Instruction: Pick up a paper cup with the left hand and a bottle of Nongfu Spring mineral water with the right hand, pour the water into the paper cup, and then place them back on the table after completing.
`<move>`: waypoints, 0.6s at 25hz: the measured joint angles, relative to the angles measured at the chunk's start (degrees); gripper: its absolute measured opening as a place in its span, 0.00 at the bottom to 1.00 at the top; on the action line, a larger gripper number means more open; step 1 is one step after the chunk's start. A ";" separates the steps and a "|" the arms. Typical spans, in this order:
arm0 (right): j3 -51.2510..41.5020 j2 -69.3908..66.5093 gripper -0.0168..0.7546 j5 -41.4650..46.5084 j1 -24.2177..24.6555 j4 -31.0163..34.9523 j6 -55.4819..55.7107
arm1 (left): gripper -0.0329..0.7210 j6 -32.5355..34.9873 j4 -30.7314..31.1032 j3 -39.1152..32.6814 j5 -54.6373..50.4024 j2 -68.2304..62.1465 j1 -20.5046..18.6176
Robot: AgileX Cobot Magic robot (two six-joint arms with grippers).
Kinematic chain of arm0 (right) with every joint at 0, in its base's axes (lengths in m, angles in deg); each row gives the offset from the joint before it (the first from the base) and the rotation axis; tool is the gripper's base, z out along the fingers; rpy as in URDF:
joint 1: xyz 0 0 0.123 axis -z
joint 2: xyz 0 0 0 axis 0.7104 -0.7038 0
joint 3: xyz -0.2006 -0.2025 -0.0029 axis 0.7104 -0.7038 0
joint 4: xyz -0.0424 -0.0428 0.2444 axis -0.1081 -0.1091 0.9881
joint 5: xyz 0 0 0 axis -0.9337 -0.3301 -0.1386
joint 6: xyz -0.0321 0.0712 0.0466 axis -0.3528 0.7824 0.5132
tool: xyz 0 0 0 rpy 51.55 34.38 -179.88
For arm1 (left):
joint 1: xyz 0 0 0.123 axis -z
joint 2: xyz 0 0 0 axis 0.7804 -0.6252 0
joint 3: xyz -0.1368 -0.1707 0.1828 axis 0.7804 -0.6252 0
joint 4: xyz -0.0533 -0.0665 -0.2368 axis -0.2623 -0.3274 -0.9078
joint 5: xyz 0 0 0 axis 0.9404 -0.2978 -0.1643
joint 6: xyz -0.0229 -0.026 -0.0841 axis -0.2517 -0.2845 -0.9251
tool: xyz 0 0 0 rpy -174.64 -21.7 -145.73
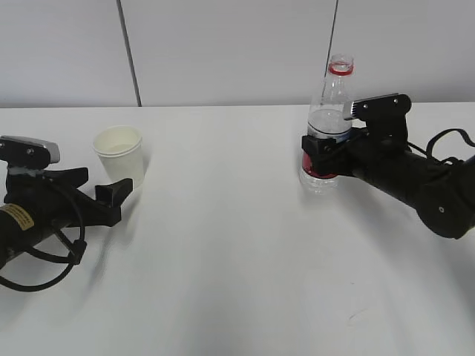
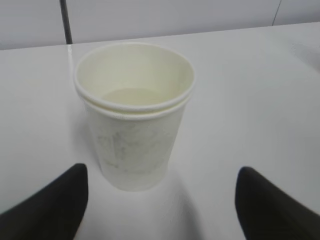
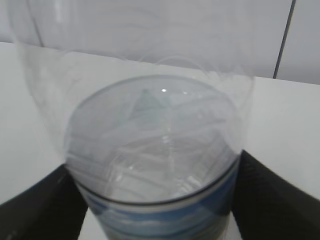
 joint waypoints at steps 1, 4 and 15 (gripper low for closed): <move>-0.50 0.50 0.80 -0.01 0.00 0.00 0.00 | 0.78 0.00 0.00 0.00 0.00 0.00 0.00; -1.89 1.55 0.80 -0.01 0.00 0.00 0.09 | 0.78 0.00 -0.05 0.00 0.00 0.00 0.00; -6.40 4.74 0.80 -0.11 0.00 -0.12 0.09 | 0.78 0.00 -0.07 0.00 0.00 0.00 0.00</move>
